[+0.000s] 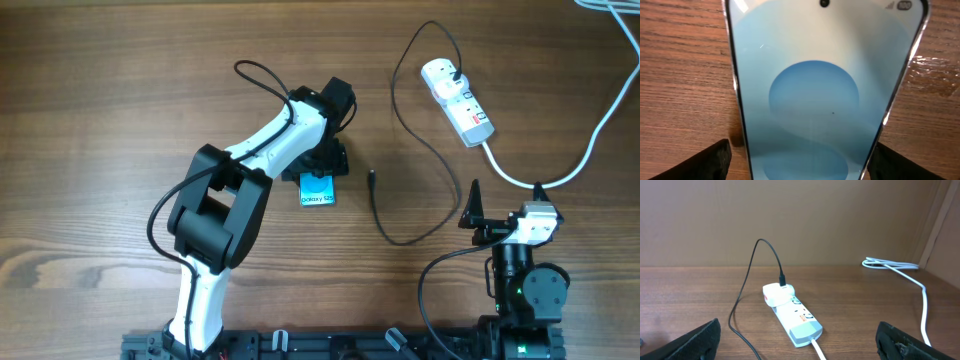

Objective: Plug charger to phone and switch on socket

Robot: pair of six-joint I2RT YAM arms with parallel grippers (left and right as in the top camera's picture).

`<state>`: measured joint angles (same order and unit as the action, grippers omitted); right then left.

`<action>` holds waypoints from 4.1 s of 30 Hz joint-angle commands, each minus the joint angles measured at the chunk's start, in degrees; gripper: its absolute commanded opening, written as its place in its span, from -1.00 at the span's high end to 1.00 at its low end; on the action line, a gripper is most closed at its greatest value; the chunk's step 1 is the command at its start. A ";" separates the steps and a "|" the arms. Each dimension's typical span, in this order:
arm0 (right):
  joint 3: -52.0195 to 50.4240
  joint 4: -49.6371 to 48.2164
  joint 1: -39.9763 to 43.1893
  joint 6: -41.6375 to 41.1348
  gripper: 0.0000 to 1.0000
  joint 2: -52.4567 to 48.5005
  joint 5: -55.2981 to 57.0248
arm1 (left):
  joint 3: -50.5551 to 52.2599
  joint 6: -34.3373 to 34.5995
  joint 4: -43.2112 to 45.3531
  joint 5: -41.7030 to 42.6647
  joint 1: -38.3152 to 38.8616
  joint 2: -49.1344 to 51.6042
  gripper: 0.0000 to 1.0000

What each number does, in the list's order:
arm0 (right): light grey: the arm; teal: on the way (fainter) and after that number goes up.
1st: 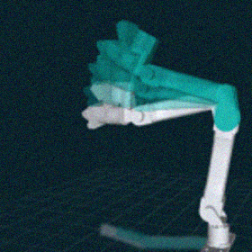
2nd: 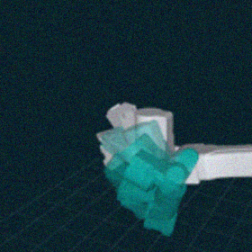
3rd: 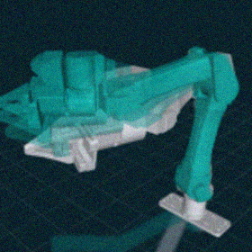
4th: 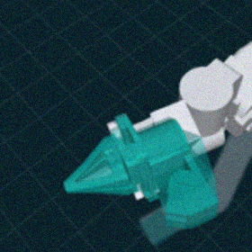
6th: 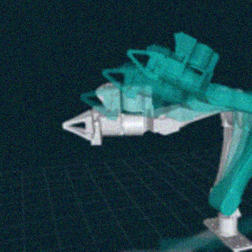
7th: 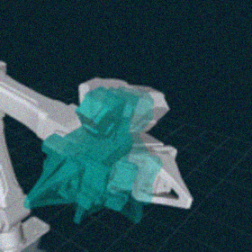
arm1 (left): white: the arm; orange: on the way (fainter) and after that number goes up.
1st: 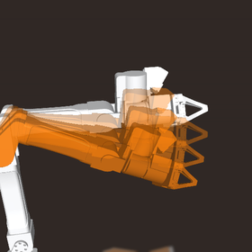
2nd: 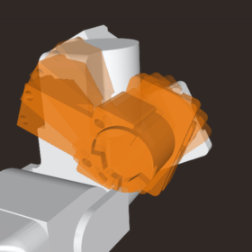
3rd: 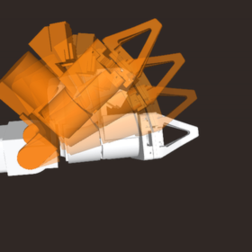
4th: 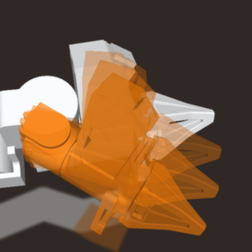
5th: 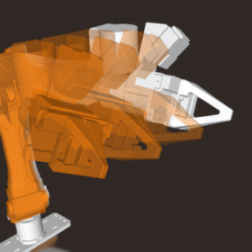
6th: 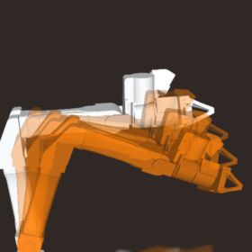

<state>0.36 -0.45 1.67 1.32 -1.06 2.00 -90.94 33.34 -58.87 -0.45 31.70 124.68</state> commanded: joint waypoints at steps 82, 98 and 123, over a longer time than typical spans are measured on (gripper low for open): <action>-0.07 -0.15 -0.26 -0.70 -1.00 0.26 0.57 | 2.40 0.39 0.57 3.21 -2.34 -2.64 -0.47; -0.07 -0.15 -0.26 -0.70 -1.00 0.26 0.57 | 2.71 0.37 -0.07 1.73 -2.36 -9.01 -0.73; -0.07 -0.15 -0.26 -0.68 -1.00 0.26 0.57 | 13.46 3.39 10.05 -2.25 1.09 -6.75 -0.93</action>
<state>0.36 -0.45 1.67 1.32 -1.06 2.00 -78.63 35.09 -48.99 -0.49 31.81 116.99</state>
